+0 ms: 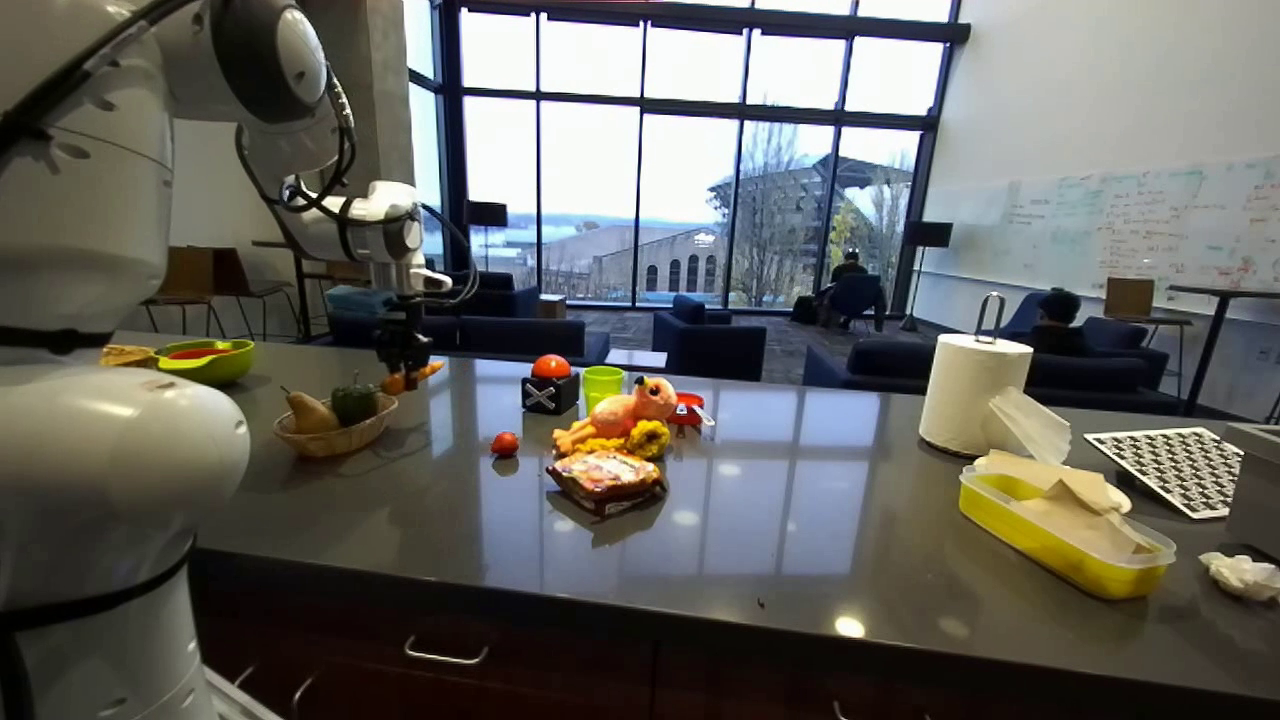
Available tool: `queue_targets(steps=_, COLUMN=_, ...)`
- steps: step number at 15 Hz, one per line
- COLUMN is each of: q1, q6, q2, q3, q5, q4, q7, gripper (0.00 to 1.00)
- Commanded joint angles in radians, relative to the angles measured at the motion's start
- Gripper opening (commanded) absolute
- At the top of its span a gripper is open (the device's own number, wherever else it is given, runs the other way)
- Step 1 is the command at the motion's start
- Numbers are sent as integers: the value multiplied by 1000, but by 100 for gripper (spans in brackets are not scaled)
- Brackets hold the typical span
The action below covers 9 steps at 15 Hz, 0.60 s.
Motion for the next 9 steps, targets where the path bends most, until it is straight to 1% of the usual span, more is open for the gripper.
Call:
queue_targets(steps=1, q1=-7, q6=-19, q2=-93, q3=36, q5=78, q4=-90, q7=-95, gripper=16)
queue_targets(steps=3, q1=-9, q6=-22, q2=-120, q3=55, q5=126, q4=-120, q7=-138, gripper=16)
queue_targets(steps=9, q1=-5, q6=-31, q2=-176, q3=87, q5=213, q4=-187, q7=-186, gripper=16)
